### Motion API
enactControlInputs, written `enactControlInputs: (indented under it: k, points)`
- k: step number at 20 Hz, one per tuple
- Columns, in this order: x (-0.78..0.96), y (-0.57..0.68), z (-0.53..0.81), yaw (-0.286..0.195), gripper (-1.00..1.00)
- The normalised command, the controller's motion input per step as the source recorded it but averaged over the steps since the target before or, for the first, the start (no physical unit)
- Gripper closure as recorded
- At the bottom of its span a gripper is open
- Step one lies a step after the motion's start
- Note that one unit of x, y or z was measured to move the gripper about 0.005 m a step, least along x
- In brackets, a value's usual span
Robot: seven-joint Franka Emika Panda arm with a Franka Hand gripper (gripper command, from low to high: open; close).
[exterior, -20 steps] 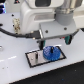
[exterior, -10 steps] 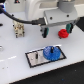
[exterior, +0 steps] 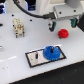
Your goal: Insert the blue gear onto the right peg, followed by the red gear
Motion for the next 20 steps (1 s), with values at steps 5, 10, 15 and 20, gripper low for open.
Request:
enactControlInputs:
  k: [5, 10, 15, 20]
  points:
    - [-0.19, 0.29, -0.23, 0.000, -1.00]
    - [-0.13, 0.09, -0.34, 0.000, -1.00]
    - [-0.12, -0.05, -0.36, 0.000, -1.00]
    - [-0.07, -0.10, -0.33, 0.000, -1.00]
